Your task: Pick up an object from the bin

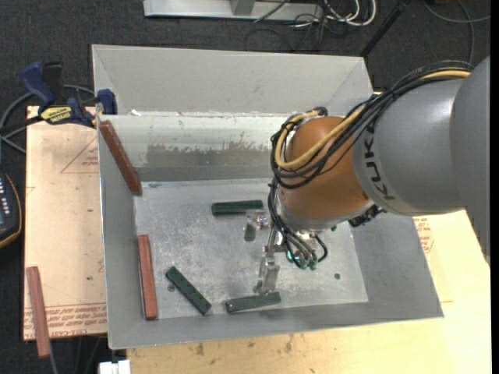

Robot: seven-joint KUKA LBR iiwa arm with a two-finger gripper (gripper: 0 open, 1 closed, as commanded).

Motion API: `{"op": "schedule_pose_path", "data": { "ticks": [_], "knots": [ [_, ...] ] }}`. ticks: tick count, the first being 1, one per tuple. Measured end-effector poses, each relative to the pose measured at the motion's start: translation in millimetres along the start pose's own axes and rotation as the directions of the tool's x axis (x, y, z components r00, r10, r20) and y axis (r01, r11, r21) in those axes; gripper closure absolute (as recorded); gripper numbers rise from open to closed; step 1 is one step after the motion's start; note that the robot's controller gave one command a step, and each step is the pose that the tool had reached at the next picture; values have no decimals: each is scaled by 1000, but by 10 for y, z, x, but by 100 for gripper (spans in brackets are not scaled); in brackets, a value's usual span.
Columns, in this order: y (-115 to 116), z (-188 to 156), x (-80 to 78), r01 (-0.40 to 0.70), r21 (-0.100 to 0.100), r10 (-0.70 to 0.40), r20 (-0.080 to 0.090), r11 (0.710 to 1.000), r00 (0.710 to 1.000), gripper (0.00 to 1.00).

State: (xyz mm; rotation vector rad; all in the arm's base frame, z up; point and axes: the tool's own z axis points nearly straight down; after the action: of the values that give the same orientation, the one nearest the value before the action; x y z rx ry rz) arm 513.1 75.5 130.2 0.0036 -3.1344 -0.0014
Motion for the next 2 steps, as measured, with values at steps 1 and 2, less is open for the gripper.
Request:
{"op": "schedule_pose_path", "data": {
  "ticks": [1, 2],
  "knots": [
    [-313, 577, 299, 9, -1, -9, 16, 1000, 1000, 0],
    [-304, 572, 315, 12, -1, -12, 8, 1000, 1000, 100]
  ]
}}
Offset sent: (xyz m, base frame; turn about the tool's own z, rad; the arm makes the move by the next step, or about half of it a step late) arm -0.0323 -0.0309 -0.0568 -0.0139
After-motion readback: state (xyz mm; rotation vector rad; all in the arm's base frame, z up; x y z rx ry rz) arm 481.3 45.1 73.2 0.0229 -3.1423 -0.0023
